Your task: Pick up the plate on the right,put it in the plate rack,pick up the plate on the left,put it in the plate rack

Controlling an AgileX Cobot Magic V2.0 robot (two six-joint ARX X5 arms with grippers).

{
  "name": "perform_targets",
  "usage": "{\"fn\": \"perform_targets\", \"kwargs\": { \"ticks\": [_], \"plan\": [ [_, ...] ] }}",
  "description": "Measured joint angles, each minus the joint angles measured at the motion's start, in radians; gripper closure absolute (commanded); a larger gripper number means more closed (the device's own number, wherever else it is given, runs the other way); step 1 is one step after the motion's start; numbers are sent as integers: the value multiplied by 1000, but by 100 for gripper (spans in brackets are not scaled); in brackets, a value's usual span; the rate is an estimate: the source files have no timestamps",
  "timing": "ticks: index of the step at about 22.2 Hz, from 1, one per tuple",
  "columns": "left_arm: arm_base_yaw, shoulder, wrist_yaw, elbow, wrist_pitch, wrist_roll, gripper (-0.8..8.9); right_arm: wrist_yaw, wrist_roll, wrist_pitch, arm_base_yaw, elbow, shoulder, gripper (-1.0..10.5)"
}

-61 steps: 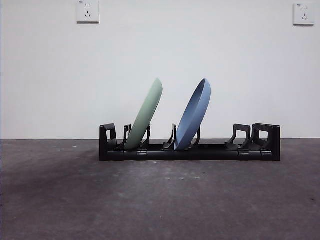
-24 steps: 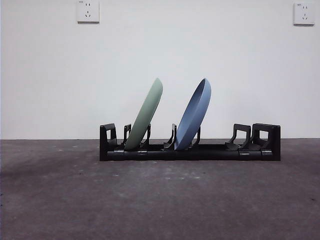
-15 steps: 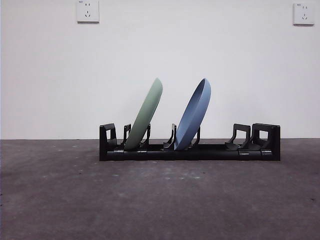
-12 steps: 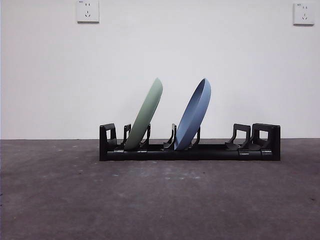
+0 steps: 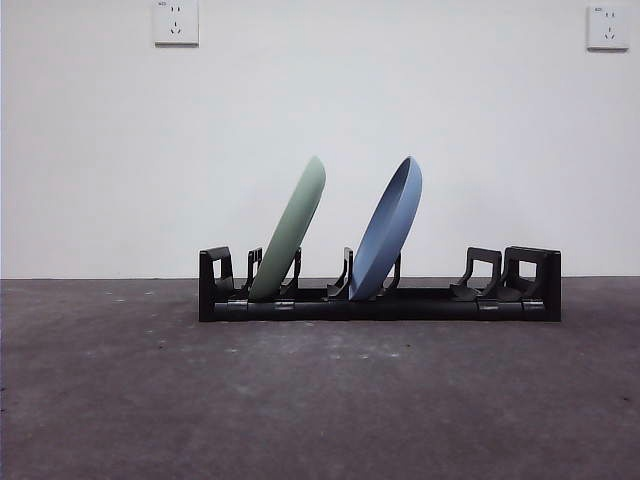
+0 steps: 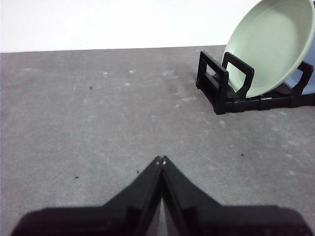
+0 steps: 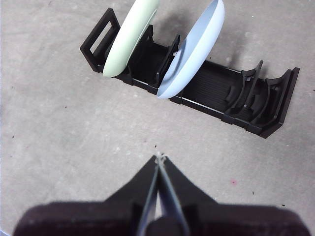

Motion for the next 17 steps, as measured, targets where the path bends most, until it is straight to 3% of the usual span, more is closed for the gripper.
{"fn": "perform_targets", "kwargs": {
  "ticks": [12, 17],
  "plan": [
    [0, 57, 0, 0, 0, -16, 817, 1, 0, 3, 0, 0, 0, 944],
    [0, 63, 0, 0, 0, -18, 817, 129, -51, 65, -35, -2, -80, 945]
  ]
}}
